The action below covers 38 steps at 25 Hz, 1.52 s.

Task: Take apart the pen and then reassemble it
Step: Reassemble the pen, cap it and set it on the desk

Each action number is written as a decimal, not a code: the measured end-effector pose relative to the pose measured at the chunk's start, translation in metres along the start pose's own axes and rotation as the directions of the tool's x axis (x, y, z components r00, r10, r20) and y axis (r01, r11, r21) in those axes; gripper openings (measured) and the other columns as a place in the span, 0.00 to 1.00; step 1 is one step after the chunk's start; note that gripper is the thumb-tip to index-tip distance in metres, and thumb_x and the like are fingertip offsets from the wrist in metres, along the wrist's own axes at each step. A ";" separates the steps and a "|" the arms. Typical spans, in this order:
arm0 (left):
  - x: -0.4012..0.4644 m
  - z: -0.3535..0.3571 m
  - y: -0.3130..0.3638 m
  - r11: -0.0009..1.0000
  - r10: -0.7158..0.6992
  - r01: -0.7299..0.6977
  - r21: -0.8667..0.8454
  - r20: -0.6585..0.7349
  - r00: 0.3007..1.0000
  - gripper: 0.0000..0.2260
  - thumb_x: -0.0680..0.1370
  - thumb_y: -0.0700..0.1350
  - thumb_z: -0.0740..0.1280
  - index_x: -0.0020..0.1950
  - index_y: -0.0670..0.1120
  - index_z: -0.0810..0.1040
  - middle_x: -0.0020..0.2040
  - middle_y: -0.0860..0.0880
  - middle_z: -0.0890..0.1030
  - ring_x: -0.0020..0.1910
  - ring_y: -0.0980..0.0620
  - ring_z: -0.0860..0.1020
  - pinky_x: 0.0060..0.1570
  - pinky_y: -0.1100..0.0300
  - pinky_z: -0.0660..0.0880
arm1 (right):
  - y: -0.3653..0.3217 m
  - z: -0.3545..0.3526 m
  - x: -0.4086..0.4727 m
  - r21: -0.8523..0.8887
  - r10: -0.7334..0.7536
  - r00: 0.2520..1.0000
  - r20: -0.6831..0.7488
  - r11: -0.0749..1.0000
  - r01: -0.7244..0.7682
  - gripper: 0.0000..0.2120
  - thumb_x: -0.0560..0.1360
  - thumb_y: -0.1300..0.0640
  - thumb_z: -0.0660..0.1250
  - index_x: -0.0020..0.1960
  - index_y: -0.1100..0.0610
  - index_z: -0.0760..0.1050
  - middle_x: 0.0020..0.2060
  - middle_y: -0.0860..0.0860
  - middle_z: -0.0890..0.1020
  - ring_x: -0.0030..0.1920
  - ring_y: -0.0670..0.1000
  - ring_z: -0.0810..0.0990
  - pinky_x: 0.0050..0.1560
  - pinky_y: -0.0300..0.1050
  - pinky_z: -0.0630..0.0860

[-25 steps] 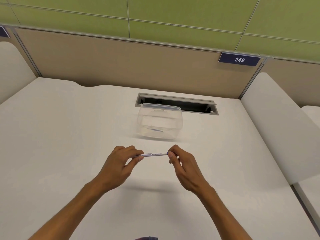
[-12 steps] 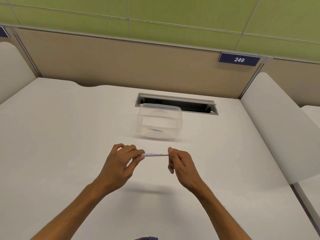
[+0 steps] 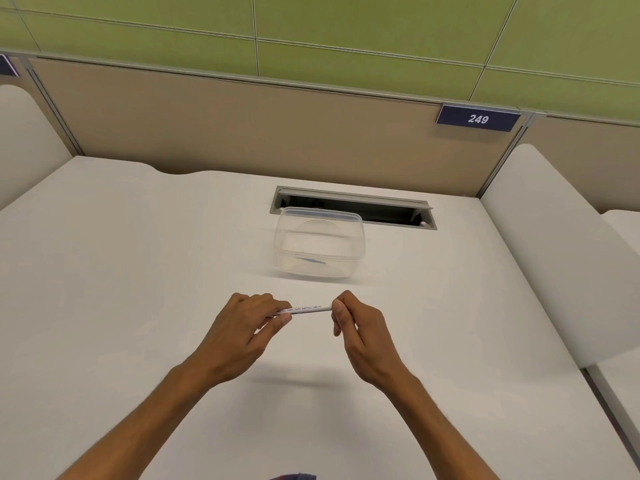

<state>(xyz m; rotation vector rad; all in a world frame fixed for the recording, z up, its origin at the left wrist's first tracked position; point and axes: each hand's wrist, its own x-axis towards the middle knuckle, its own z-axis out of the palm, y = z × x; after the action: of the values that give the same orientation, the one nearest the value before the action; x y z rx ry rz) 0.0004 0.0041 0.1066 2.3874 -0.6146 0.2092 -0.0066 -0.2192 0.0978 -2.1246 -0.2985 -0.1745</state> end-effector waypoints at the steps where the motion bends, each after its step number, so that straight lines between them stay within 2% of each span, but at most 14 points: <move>1: 0.000 0.000 0.001 1.000 0.008 -0.008 0.019 -0.011 1.000 0.13 0.80 0.55 0.56 0.51 0.54 0.78 0.36 0.62 0.72 0.36 0.58 0.71 0.48 0.59 0.66 | -0.001 0.000 0.000 0.001 -0.010 1.000 -0.004 1.000 0.010 0.19 0.82 0.43 0.51 0.39 0.53 0.67 0.31 0.52 0.75 0.30 0.47 0.70 0.31 0.36 0.64; 6: 0.002 -0.001 0.004 0.993 0.043 -0.032 0.111 -0.098 0.994 0.13 0.80 0.54 0.56 0.47 0.50 0.78 0.36 0.59 0.74 0.35 0.58 0.69 0.45 0.57 0.65 | -0.005 0.002 0.002 0.002 -0.002 1.000 -0.012 1.000 0.002 0.20 0.82 0.48 0.52 0.38 0.60 0.65 0.28 0.59 0.73 0.29 0.58 0.68 0.32 0.55 0.67; 9: 0.002 0.001 0.007 0.986 0.061 -0.040 0.162 -0.132 0.989 0.13 0.80 0.53 0.56 0.47 0.50 0.78 0.37 0.57 0.76 0.35 0.55 0.71 0.45 0.56 0.65 | -0.009 0.003 0.003 0.051 0.047 0.998 -0.029 0.998 -0.046 0.19 0.82 0.50 0.53 0.36 0.58 0.62 0.25 0.58 0.69 0.29 0.62 0.67 0.32 0.58 0.67; 12: 0.003 0.001 0.008 0.969 0.091 -0.054 0.239 -0.148 0.985 0.13 0.80 0.51 0.56 0.47 0.49 0.79 0.37 0.54 0.76 0.34 0.51 0.73 0.45 0.55 0.65 | -0.009 0.005 0.004 0.132 0.117 0.993 -0.034 0.985 -0.111 0.19 0.82 0.50 0.54 0.33 0.52 0.61 0.24 0.46 0.65 0.28 0.53 0.63 0.30 0.56 0.65; 18: 0.005 0.000 0.010 0.924 0.144 -0.091 0.370 -0.116 0.983 0.12 0.80 0.50 0.58 0.48 0.47 0.79 0.37 0.51 0.76 0.34 0.47 0.74 0.46 0.55 0.65 | -0.006 0.007 0.003 0.319 0.248 0.969 0.015 0.917 -0.240 0.22 0.80 0.48 0.57 0.28 0.51 0.60 0.21 0.43 0.63 0.22 0.45 0.60 0.26 0.42 0.60; 20: 0.004 0.000 0.009 0.935 0.132 -0.092 0.343 -0.097 0.986 0.12 0.80 0.50 0.57 0.49 0.48 0.79 0.38 0.52 0.77 0.35 0.48 0.74 0.47 0.55 0.65 | -0.006 0.007 0.001 0.310 0.231 0.973 0.021 0.923 -0.226 0.22 0.80 0.47 0.57 0.29 0.52 0.61 0.22 0.44 0.63 0.23 0.48 0.61 0.26 0.43 0.62; 22: 0.002 -0.002 0.007 0.957 0.101 -0.073 0.282 -0.084 0.991 0.13 0.80 0.51 0.56 0.49 0.49 0.79 0.39 0.53 0.77 0.36 0.50 0.75 0.48 0.56 0.65 | -0.007 0.007 -0.002 0.270 0.182 0.983 0.011 0.946 -0.178 0.21 0.81 0.46 0.56 0.33 0.55 0.62 0.24 0.48 0.66 0.25 0.52 0.65 0.27 0.49 0.66; 24: 0.000 -0.001 0.007 0.975 0.070 -0.052 0.217 -0.075 0.995 0.13 0.80 0.52 0.55 0.49 0.49 0.78 0.39 0.55 0.77 0.37 0.52 0.74 0.49 0.57 0.65 | -0.006 0.007 -0.003 0.150 0.127 0.992 -0.018 0.981 -0.122 0.20 0.81 0.44 0.54 0.37 0.56 0.64 0.26 0.55 0.69 0.28 0.59 0.69 0.31 0.57 0.70; 26: 0.000 0.001 0.007 0.984 0.061 -0.049 0.169 -0.068 0.996 0.13 0.80 0.52 0.55 0.48 0.50 0.78 0.39 0.57 0.75 0.36 0.55 0.72 0.48 0.58 0.65 | -0.005 0.005 -0.003 0.021 0.077 0.996 -0.046 0.997 -0.076 0.19 0.81 0.42 0.52 0.39 0.55 0.65 0.28 0.58 0.72 0.30 0.61 0.70 0.33 0.59 0.69; 29: -0.001 0.002 0.007 0.993 0.043 -0.036 0.109 -0.060 0.997 0.13 0.80 0.53 0.55 0.48 0.50 0.78 0.38 0.60 0.73 0.34 0.57 0.69 0.45 0.59 0.66 | -0.002 0.003 -0.004 -0.029 0.025 0.998 -0.056 0.999 -0.027 0.19 0.82 0.44 0.51 0.39 0.55 0.65 0.28 0.56 0.74 0.30 0.56 0.70 0.33 0.57 0.69; 33: -0.003 0.003 0.007 0.995 0.024 -0.017 0.102 -0.068 0.997 0.13 0.80 0.54 0.56 0.48 0.52 0.78 0.36 0.57 0.75 0.30 0.51 0.69 0.33 0.60 0.68 | -0.002 0.006 -0.005 0.035 0.042 0.997 -0.070 0.999 -0.039 0.21 0.81 0.44 0.50 0.37 0.57 0.64 0.26 0.58 0.72 0.28 0.58 0.68 0.32 0.58 0.68; 35: -0.003 0.003 0.009 0.993 0.035 -0.023 0.118 -0.093 0.995 0.13 0.80 0.54 0.56 0.48 0.52 0.78 0.36 0.56 0.75 0.28 0.49 0.69 0.30 0.59 0.67 | -0.004 0.007 -0.003 0.068 0.067 0.995 -0.074 0.996 -0.062 0.19 0.81 0.45 0.51 0.35 0.52 0.62 0.23 0.54 0.68 0.27 0.58 0.65 0.30 0.58 0.66; 38: -0.002 0.004 0.010 0.986 0.063 -0.044 0.158 -0.117 0.991 0.13 0.80 0.53 0.56 0.48 0.50 0.79 0.35 0.54 0.74 0.28 0.48 0.67 0.31 0.58 0.67 | -0.005 0.007 0.000 0.107 0.104 0.993 -0.061 0.989 -0.097 0.19 0.82 0.49 0.52 0.32 0.44 0.59 0.23 0.45 0.64 0.27 0.51 0.60 0.28 0.54 0.62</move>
<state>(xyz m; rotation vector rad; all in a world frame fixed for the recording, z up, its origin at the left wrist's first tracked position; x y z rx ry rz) -0.0065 -0.0048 0.1085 2.4863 -0.6261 0.4379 -0.0083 -0.2105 0.0981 -2.0210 -0.1568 -0.1668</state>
